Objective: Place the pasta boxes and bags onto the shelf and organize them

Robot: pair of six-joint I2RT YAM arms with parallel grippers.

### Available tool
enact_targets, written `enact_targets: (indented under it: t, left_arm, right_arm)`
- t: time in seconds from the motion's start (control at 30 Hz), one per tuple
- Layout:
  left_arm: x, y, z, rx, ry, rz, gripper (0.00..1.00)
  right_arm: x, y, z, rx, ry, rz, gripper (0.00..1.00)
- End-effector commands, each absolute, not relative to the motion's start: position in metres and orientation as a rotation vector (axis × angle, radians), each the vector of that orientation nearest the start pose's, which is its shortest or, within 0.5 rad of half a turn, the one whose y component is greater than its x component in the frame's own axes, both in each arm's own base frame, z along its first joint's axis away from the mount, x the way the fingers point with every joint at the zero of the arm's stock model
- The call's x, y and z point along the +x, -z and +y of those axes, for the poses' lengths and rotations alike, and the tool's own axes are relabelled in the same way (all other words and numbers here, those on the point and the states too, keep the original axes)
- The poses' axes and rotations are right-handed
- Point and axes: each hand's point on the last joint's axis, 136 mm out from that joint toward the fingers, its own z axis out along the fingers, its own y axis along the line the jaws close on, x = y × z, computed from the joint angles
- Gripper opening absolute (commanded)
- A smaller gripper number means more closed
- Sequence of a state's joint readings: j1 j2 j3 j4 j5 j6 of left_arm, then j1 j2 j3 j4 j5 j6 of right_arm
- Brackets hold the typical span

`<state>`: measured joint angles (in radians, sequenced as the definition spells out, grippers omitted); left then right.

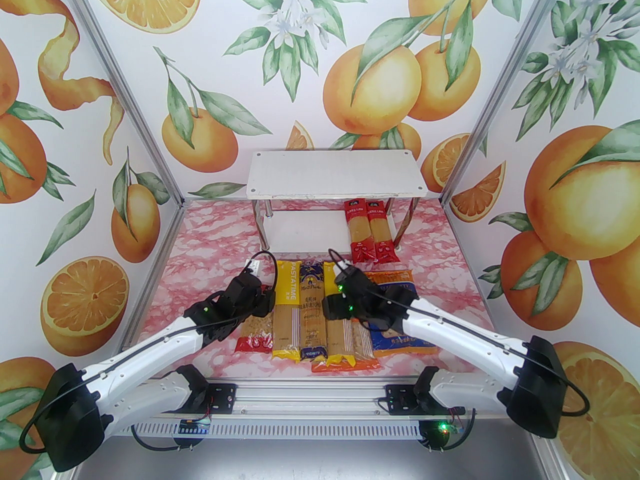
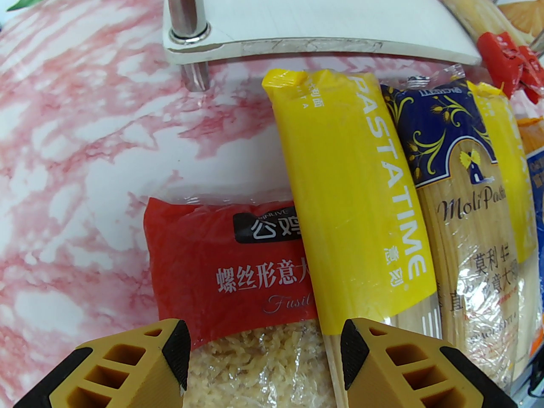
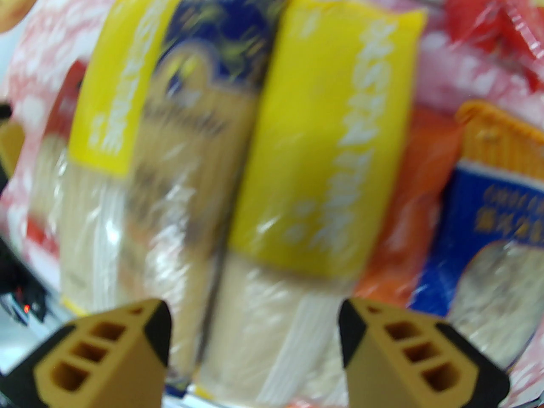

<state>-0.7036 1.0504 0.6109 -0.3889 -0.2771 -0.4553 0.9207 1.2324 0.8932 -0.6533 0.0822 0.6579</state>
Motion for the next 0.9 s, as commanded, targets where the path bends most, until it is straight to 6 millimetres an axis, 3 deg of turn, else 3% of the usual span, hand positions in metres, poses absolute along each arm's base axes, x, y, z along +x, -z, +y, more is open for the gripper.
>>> enact_targets:
  t: [0.0,0.23,0.4,0.87]
  left_arm:
    - [0.258,-0.115,-0.16,0.15,0.25,2.364,0.63]
    - [0.255,-0.12,-0.155,0.151,0.241,2.351,0.64]
    - [0.252,-0.124,-0.152,0.152,0.252,2.335,0.69]
    - [0.244,-0.127,-0.139,0.132,0.247,2.297,0.7]
  right_arm:
    - [0.196,-0.126,0.25,-0.194,-0.475,2.657,0.71]
    - [0.175,-0.108,0.279,-0.256,-0.434,2.739,0.73]
    - [0.173,-0.1,0.298,-0.258,-0.42,2.757,0.76]
    - [0.177,-0.077,0.307,-0.276,-0.253,2.837,0.9]
